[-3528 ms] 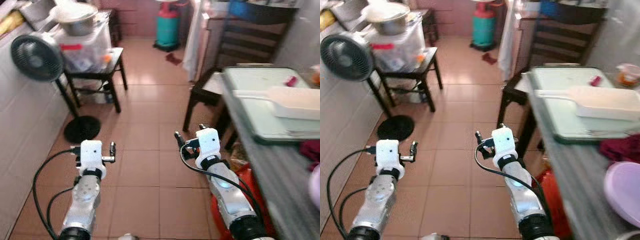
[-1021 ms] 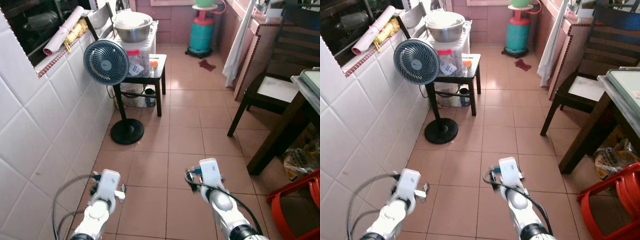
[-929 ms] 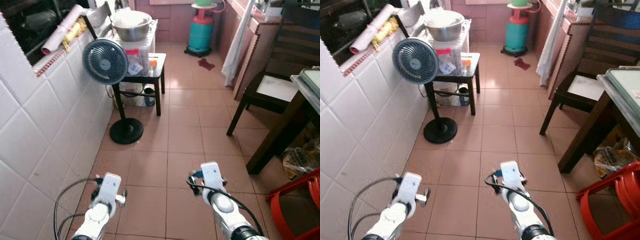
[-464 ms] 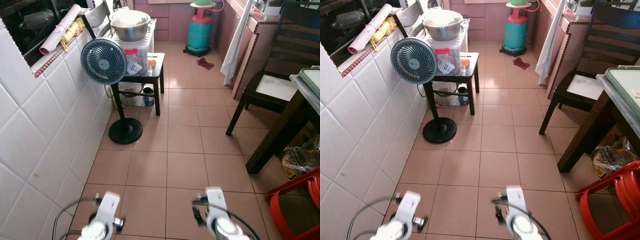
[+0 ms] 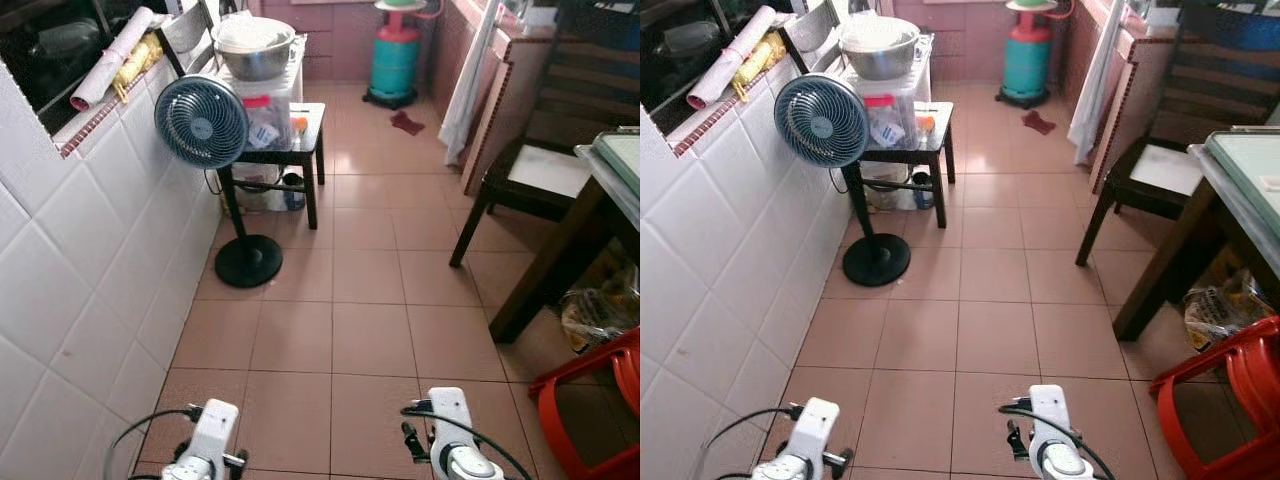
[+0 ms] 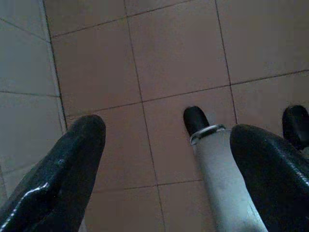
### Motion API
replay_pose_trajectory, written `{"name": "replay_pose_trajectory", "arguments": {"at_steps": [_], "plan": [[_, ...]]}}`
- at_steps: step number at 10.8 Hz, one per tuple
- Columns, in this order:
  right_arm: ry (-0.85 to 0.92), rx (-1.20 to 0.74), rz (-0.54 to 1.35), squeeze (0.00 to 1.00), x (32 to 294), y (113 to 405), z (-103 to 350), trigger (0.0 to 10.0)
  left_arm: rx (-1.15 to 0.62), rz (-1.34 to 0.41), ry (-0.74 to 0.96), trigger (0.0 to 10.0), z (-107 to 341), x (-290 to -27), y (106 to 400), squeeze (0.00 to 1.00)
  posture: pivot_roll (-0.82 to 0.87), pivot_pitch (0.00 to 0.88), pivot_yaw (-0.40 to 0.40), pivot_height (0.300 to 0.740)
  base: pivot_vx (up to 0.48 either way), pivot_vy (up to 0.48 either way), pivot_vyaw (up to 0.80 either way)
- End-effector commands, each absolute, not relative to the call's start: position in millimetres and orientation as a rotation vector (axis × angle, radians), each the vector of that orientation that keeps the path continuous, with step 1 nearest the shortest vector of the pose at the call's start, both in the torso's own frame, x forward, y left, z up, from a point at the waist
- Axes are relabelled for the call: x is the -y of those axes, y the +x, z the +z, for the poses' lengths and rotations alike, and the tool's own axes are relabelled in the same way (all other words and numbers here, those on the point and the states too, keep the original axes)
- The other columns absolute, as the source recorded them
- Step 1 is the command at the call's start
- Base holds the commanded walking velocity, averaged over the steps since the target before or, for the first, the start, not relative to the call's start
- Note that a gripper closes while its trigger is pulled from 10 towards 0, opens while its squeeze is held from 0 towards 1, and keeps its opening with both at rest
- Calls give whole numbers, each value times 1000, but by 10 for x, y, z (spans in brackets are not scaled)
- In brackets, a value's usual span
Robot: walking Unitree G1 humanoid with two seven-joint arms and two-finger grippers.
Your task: Setting the table
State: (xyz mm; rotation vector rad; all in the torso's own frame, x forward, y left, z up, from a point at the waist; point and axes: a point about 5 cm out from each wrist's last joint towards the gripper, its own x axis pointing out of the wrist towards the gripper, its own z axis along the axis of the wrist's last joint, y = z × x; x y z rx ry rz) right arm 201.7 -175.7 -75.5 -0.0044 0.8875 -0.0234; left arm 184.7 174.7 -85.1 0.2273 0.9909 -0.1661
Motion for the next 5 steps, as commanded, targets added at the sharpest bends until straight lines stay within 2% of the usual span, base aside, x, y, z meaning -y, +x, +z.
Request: {"name": "replay_pose_trajectory", "arguments": {"at_steps": [1, 3, 5], "plan": [[28, -908, -35, 0, 1741, 1968, -785, 10000, -1006, -152, 236, 10000, -864, -1794, 1814, 0, -52, 70, 62, 740, 0, 0, 0], [33, -920, -39, 0, 1741, 1937, -802, 10000, -990, -137, 197, 10000, -837, -1760, 1878, 0, -55, 71, 66, 740, 0, 0, 0], [58, -910, -64, 0, 1775, 1970, -783, 10000, -979, -119, 176, 10000, -801, -1834, 1932, 0, -62, 74, 72, 740, 0, 0, 0]]}}
